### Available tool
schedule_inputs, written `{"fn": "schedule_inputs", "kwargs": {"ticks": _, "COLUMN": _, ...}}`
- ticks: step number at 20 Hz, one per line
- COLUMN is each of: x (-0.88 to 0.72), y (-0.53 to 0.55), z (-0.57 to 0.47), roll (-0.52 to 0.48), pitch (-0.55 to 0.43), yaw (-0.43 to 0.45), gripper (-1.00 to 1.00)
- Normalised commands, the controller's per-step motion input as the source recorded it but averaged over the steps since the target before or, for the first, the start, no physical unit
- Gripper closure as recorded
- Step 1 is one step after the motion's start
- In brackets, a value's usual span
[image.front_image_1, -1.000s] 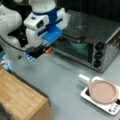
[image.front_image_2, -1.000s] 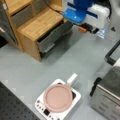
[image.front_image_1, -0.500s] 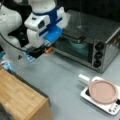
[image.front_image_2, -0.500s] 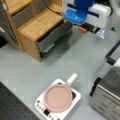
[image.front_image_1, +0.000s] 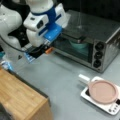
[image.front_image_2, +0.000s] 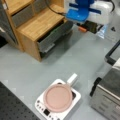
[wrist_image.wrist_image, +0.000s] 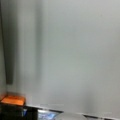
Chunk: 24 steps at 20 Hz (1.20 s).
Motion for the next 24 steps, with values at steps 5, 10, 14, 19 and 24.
{"fn": "schedule_inputs", "kwargs": {"ticks": 5, "x": -0.3, "y": 0.19, "z": -0.07, "roll": 0.196, "pitch": -0.06, "yaw": 0.049, "gripper": -1.0}}
{"fn": "schedule_inputs", "kwargs": {"ticks": 10, "x": -0.31, "y": 0.26, "z": -0.07, "roll": 0.201, "pitch": -0.103, "yaw": 0.06, "gripper": -1.0}}
{"fn": "schedule_inputs", "kwargs": {"ticks": 14, "x": -0.3, "y": 0.29, "z": -0.07, "roll": 0.161, "pitch": -0.119, "yaw": 0.061, "gripper": -1.0}}
{"fn": "schedule_inputs", "kwargs": {"ticks": 19, "x": -0.26, "y": 0.38, "z": -0.07, "roll": 0.129, "pitch": -0.116, "yaw": 0.03, "gripper": -1.0}}
{"fn": "schedule_inputs", "kwargs": {"ticks": 24, "x": -0.17, "y": 0.44, "z": -0.06, "roll": 0.115, "pitch": -0.107, "yaw": -0.039, "gripper": -1.0}}
